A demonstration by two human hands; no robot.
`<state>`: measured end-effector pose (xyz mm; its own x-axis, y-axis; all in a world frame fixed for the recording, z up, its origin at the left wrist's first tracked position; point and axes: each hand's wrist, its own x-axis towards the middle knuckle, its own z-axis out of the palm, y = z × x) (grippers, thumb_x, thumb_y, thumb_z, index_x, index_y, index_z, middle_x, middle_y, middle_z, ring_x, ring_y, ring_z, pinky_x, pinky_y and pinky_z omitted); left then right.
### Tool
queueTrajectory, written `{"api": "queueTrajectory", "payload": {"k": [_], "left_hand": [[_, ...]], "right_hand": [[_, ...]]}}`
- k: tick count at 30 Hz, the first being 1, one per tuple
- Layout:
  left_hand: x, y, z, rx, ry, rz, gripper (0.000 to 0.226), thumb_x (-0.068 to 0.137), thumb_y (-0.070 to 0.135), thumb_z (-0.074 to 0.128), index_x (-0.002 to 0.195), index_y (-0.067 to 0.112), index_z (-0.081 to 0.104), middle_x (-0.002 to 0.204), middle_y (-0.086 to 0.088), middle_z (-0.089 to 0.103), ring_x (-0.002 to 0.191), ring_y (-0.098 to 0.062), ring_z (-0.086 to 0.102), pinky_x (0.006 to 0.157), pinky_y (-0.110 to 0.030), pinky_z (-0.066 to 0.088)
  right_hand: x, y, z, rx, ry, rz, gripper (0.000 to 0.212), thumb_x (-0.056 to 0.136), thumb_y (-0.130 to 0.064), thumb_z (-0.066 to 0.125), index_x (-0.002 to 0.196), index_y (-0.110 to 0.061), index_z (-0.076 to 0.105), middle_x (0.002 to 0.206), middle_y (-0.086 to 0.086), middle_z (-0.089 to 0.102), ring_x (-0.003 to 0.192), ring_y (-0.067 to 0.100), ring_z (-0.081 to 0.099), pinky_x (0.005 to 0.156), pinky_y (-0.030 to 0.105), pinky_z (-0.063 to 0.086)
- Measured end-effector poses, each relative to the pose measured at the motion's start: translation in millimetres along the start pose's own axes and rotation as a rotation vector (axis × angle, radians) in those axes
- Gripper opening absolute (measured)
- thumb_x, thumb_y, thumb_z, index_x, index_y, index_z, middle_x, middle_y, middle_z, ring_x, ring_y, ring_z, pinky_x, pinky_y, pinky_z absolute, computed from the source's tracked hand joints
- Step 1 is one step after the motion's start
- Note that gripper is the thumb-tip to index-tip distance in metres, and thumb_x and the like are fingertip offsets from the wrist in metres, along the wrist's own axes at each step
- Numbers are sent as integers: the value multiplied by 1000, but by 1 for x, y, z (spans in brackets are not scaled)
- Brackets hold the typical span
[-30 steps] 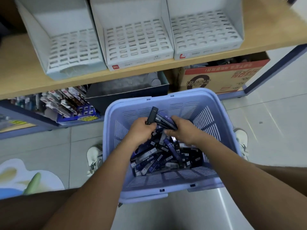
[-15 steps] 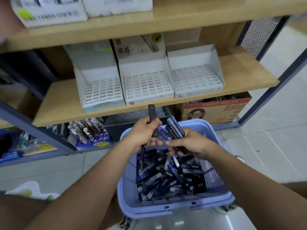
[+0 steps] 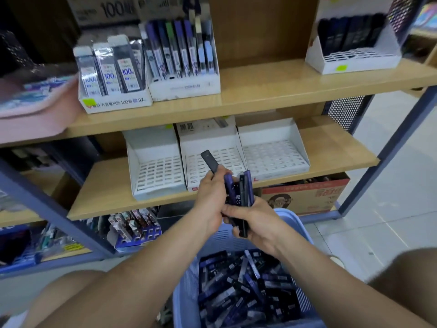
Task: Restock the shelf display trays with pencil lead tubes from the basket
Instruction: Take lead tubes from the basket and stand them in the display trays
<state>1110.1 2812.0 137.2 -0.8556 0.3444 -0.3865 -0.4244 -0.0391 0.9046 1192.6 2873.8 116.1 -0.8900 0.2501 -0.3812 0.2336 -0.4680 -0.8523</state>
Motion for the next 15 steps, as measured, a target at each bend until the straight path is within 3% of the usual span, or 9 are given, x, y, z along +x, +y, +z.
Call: {"api": "queueTrajectory", "payload": {"k": [3,7,9,11,13,15], "left_hand": [[6,17,-9,9,-104,34,24,98,29,50,89,15,66,66,0,59,56,-11,58,54,-22,48],[23,45,-28,106,-157,83,27,100,28,48,102,9,66,75,-5,70,70,-15,64,70,-29,55],[31,51,-37,258,-214,82,32,99,35,47,103,8,65,66,-5,67,58,-16,62,58,-28,55],[38,52,-44,479,-300,116,38,98,41,45,101,10,66,51,1,50,43,-11,43,42,-21,38],[42,52,-48,700,-410,152,42,99,43,41,92,10,66,50,4,38,42,-8,30,42,-19,26],[41,53,-51,859,-504,128,38,101,38,40,82,9,56,53,3,40,45,-8,29,45,-22,26]], "right_hand": [[2,-10,-1,-82,15,30,12,83,-1,72,90,-7,64,70,6,60,60,13,57,44,23,41],[6,-27,-17,-138,65,55,12,86,1,66,88,-6,57,66,6,52,56,16,54,46,25,40],[10,-37,-23,-166,84,20,15,86,-5,69,84,-10,55,63,3,52,57,15,52,48,25,41],[17,-45,-24,-168,108,-24,14,86,-14,72,84,-12,58,64,1,55,57,13,53,48,23,42],[25,-50,-24,-110,154,-49,14,86,-18,73,91,-10,64,74,4,63,55,12,56,47,22,42],[32,-52,-26,-57,183,-58,17,86,-18,73,99,-8,67,81,5,71,56,13,60,45,20,44]]}}
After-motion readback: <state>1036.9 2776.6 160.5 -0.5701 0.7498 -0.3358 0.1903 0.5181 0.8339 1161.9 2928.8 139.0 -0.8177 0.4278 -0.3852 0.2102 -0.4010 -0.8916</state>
